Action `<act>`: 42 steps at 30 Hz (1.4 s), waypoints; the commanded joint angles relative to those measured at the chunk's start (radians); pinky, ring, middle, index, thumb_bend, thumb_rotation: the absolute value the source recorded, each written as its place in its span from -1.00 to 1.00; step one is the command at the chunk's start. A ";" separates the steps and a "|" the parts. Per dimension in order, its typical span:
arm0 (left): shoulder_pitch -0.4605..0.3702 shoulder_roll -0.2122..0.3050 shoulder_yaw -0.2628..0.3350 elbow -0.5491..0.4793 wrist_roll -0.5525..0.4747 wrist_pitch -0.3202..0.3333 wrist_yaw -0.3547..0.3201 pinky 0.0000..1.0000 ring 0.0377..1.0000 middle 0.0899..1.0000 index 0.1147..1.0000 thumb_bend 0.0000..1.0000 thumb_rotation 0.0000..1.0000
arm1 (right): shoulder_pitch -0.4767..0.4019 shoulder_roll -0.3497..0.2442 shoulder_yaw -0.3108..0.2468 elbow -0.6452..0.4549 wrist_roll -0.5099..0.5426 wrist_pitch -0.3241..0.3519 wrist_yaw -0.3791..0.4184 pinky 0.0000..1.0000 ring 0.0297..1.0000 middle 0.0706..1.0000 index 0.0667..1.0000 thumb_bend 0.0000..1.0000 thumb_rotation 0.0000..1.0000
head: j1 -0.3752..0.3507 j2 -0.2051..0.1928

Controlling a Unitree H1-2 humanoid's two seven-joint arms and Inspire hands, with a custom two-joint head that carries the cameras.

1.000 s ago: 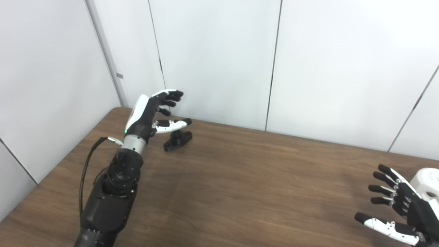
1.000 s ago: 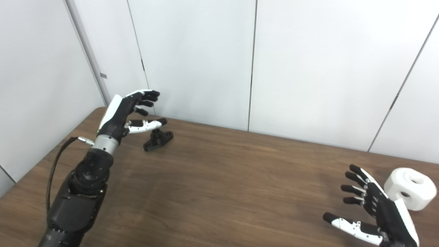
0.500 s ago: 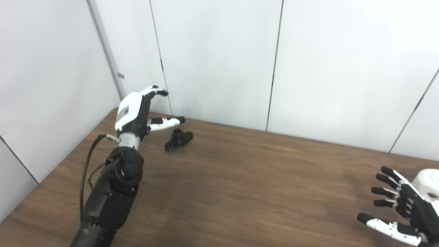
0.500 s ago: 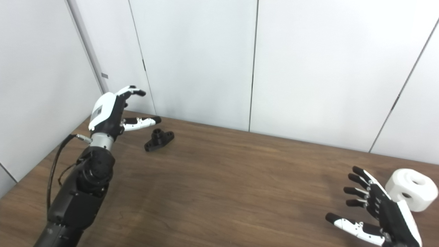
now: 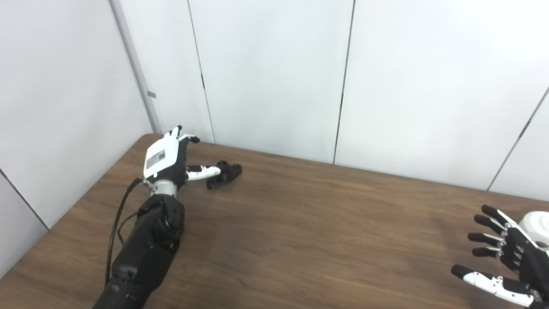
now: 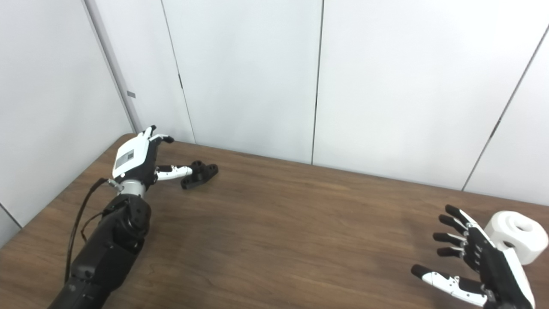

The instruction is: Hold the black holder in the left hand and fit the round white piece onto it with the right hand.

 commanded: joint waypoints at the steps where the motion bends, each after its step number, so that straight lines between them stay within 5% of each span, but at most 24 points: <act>1: -0.043 0.011 -0.006 0.011 0.019 0.006 0.040 0.91 1.00 1.00 0.55 1.00 -0.01 | -0.022 -0.012 -0.008 -0.043 0.004 -0.013 -0.004 0.24 0.45 0.68 0.76 0.14 -0.99 | -0.004 0.002; 17: -0.058 -0.033 -0.049 0.189 -0.035 -0.024 0.087 0.82 1.00 1.00 0.57 1.00 -0.09 | -0.022 -0.019 -0.011 -0.078 0.005 0.017 -0.003 0.23 0.47 0.68 0.76 0.12 -1.00 | -0.020 0.011; 28: -0.089 -0.040 -0.082 0.346 -0.076 -0.109 0.168 0.79 1.00 1.00 0.53 0.99 -0.19 | -0.014 -0.025 -0.012 -0.100 -0.004 0.039 -0.004 0.27 0.47 0.69 0.76 0.12 -1.00 | -0.034 0.014; 42: -0.106 -0.053 -0.112 0.397 -0.131 -0.149 0.173 0.87 1.00 1.00 0.49 0.94 -0.20 | 0.001 -0.035 0.003 -0.115 -0.056 0.015 -0.003 0.27 0.46 0.66 0.73 0.22 -1.00 | -0.046 0.032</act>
